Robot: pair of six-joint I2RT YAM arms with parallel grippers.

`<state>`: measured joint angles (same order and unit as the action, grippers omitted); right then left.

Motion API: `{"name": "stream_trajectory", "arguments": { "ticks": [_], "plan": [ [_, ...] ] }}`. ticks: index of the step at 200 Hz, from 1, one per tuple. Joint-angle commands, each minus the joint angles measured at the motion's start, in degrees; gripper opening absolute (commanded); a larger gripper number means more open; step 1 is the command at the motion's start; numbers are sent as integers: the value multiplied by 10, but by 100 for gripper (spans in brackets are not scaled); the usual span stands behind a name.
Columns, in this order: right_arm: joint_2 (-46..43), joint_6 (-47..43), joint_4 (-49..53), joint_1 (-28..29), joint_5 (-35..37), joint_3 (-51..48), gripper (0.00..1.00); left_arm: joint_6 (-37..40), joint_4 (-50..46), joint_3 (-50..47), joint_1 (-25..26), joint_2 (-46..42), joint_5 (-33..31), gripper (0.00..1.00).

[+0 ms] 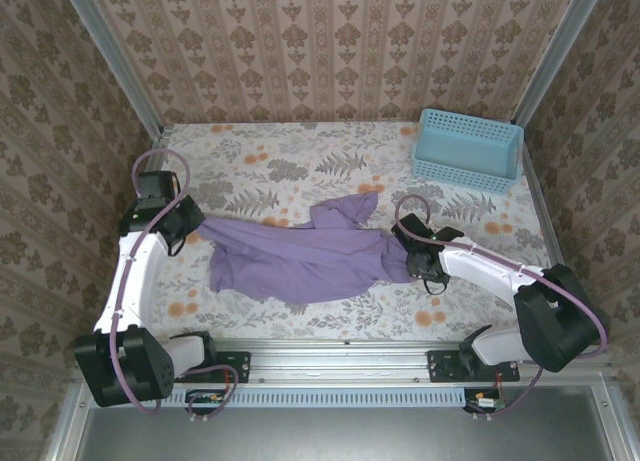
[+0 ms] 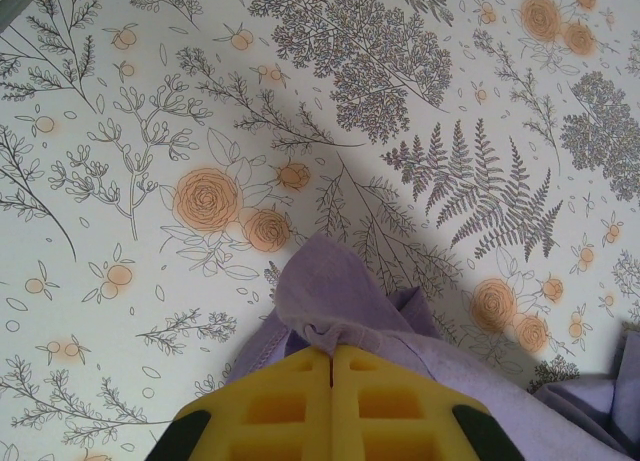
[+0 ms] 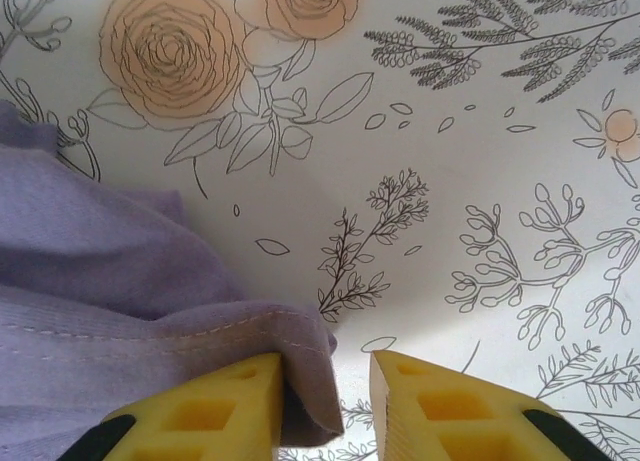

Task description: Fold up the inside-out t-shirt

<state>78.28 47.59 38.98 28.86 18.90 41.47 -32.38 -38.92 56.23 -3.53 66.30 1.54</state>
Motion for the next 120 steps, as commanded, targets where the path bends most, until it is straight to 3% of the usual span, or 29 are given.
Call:
{"name": "stream_trajectory", "arguments": {
  "ticks": [1,37,69,120],
  "plan": [
    [3,14,0,4,-15,-13,28,-6,2,-4,-7,1,2,0],
    [1,19,2,7,-13,-19,19,-6,3,-5,-7,0,2,0],
    [-28,17,45,7,15,-4,0,-5,1,-5,-7,0,1,0],
    [-155,2,193,-23,121,41,0,-7,-1,-3,-12,-2,-8,0]
  ]
}}
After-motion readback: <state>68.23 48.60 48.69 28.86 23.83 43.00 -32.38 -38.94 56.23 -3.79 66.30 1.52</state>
